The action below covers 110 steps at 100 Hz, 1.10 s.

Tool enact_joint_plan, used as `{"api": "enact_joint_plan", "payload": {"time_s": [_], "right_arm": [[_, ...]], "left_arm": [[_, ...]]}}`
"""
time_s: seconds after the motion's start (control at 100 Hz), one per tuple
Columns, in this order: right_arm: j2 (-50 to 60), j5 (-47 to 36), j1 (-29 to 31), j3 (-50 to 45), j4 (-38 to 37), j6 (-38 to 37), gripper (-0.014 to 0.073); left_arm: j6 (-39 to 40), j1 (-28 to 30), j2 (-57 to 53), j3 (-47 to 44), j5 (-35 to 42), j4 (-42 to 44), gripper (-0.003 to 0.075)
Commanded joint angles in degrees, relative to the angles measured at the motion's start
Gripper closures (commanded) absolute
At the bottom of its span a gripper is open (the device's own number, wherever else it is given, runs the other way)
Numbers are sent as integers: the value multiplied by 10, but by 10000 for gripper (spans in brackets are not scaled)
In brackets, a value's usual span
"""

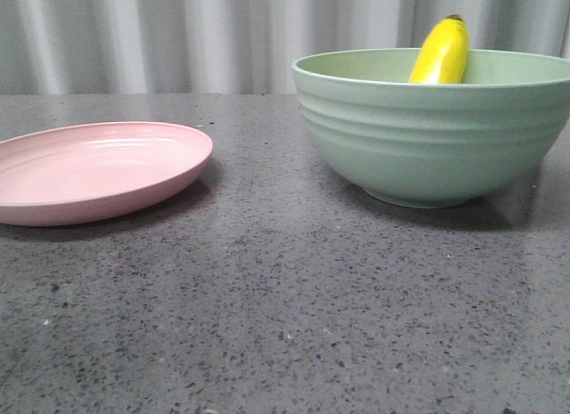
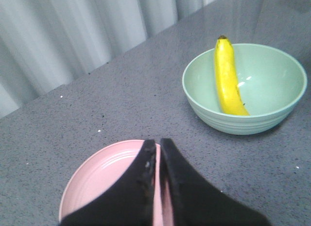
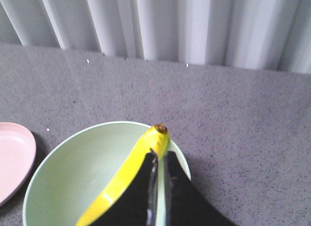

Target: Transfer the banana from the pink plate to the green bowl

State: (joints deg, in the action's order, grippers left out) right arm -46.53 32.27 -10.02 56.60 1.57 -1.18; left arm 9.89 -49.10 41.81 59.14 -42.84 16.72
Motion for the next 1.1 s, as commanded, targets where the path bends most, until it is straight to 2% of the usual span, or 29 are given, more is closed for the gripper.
{"api": "enact_joint_plan", "payload": {"time_s": [0.0,0.3,0.53,1.09], "right_arm": [[56,-82,3,-39,-6,4,657],[251,-191,3,-238,-6,4,657],[374,-242,3,-339,-11,4,657],[400,-233,3,-362,-11,4,657]], "left_arm": [[28,-3,-52,-50,74,9,741],[47,-3,-284,-305,218,5,741],[47,-3,-438,-414,225,-34,741],[47,-3,-416,-462,225,-47,741]]}}
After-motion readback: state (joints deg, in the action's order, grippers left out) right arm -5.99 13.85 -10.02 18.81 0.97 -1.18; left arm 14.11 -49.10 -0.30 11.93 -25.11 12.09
